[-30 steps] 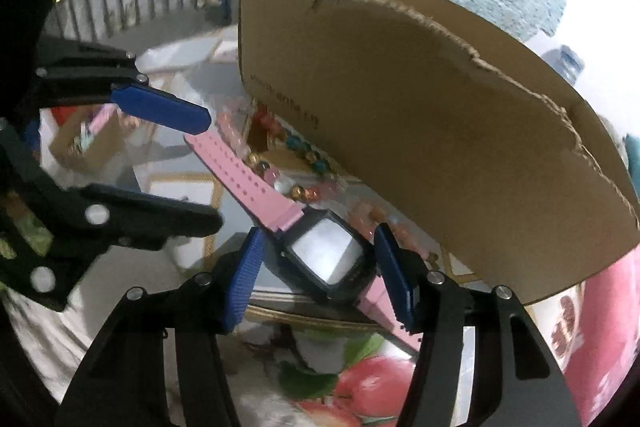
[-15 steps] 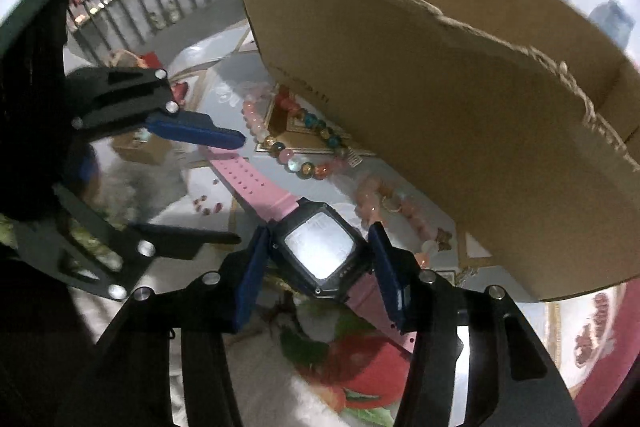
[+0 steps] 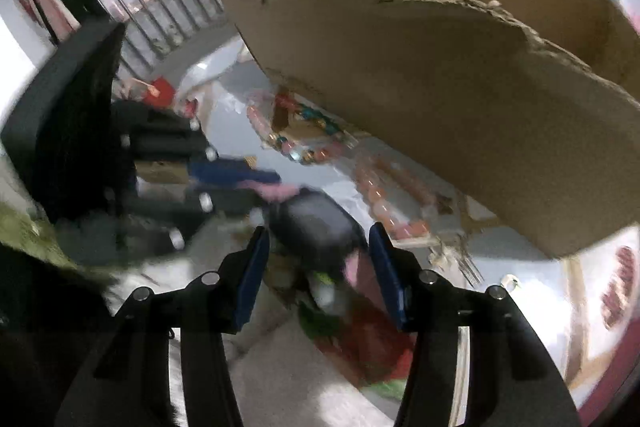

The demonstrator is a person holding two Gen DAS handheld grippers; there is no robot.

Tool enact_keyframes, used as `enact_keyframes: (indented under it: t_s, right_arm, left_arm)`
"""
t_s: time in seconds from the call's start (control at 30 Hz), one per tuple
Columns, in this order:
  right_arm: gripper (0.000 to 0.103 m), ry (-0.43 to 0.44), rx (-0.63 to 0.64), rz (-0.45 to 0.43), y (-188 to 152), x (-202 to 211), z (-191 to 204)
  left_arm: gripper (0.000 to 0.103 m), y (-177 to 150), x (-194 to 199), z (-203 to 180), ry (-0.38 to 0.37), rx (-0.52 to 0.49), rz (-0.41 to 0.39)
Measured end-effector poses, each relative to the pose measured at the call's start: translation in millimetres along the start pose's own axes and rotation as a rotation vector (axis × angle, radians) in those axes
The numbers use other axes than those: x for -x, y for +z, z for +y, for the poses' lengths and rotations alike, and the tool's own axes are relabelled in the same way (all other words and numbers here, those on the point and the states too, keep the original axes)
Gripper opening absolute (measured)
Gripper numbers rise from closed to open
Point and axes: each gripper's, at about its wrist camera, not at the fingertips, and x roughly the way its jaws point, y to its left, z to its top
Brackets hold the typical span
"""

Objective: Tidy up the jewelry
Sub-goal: 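Carry the watch into the cardboard box and open both tools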

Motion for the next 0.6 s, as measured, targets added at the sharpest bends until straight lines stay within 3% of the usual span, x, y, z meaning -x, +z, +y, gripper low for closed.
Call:
enact_keyframes:
  t_s: [0.07,0.13,0.2,0.3,0.47,0.6]
  right_arm:
    - [0.051,-0.065,0.019,-0.009,-8.5,1.6,3.9]
    - [0.044,-0.129,0.038,-0.027,-14.7,2.3,6.6]
    - [0.025,-0.195,0.053,-0.047,-17.7,1.9,7.8]
    - [0.011,-0.248,0.05,-0.093,-20.6,8.1,8.5]
    - [0.01,-0.299,0.08,-0.185,-18.0,38.1,21.1]
    - [0.01,-0.339,0.155,-0.286,6.3,84.4,41.5]
  left_arm:
    - [0.006,2.1,-1.4,6.8,-0.035,0.043,0.008]
    - [0.005,2.8,-2.6,10.3,-0.051,0.065,0.01]
    - [0.004,3.3,-5.7,19.4,-0.043,0.066,0.009]
    - [0.003,2.2,-6.1,11.4,-0.023,0.072,0.006]
    - [0.002,13.5,24.8,7.4,0.017,0.051,-0.066]
    - [0.002,36.0,83.2,13.0,0.063,0.032,-0.173]
